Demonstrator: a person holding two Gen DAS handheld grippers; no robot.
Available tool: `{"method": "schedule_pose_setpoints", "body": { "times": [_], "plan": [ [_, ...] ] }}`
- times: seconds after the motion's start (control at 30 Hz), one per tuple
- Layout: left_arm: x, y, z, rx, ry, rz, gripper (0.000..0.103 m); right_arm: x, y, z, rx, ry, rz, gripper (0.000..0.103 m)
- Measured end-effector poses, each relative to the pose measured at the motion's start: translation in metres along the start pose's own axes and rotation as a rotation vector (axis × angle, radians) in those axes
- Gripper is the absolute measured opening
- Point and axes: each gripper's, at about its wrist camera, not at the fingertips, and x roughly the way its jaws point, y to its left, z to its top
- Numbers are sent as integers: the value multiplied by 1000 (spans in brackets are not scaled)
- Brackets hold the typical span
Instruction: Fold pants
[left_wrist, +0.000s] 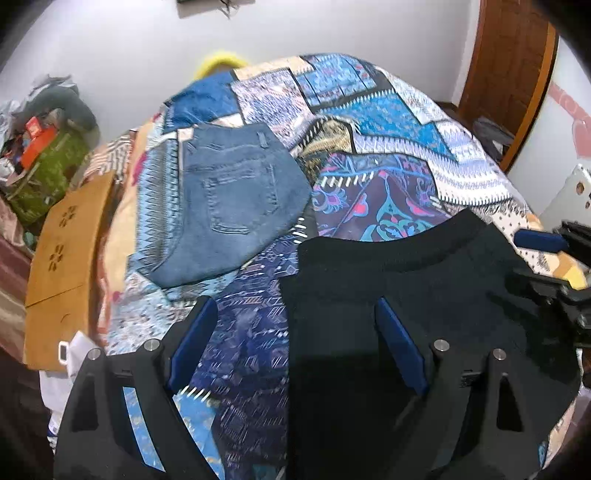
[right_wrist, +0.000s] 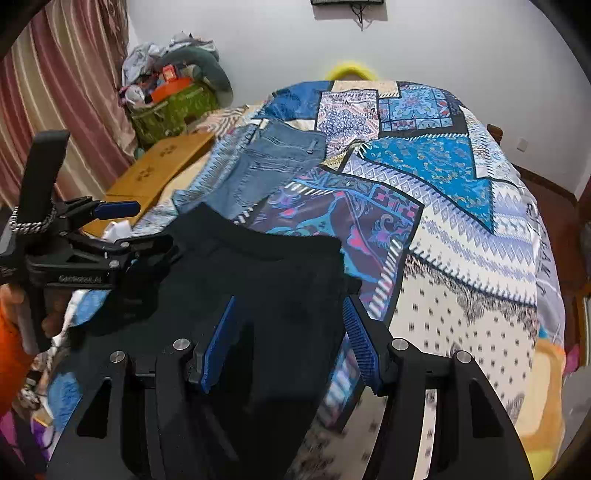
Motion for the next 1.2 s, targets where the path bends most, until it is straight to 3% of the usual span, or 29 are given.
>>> {"method": "schedule_pose_setpoints", "body": {
  "times": [0.07, 0.13, 0.33, 0.5, 0.7, 0.77, 0.87, 1.03, 1.2],
  "plan": [
    [9, -1, 1, 13, 5, 0, 90, 11, -6, 3, 9, 17, 0, 55],
    [16, 1, 0, 14, 5, -3, 90, 23, -10, 2, 4, 42, 4, 45],
    [26, 8, -3, -17, 3, 11, 90, 29, -20, -4, 23, 29, 34, 30],
    [25, 12, 1, -42, 3, 38, 89, 34, -15, 2, 1, 44, -2, 29],
    [-15, 28, 2, -68, -44, 0, 87, -1, -11, 4, -19, 17, -24, 30],
    [-27, 35, 0, -84, -57, -18, 88, -17, -12, 2, -3, -3, -23, 37],
    [-39, 45, -6, -123, -49, -59, 90, -38, -10, -3, 23, -48, -10, 57],
    [-34, 44, -32, -157, 31, -137, 91, -51, -4, -18, 70, -63, 15, 81],
    [-18, 26, -50, -138, 102, -201, 92, -29, -1, -38, 101, 31, 49, 82]
  ]
}}
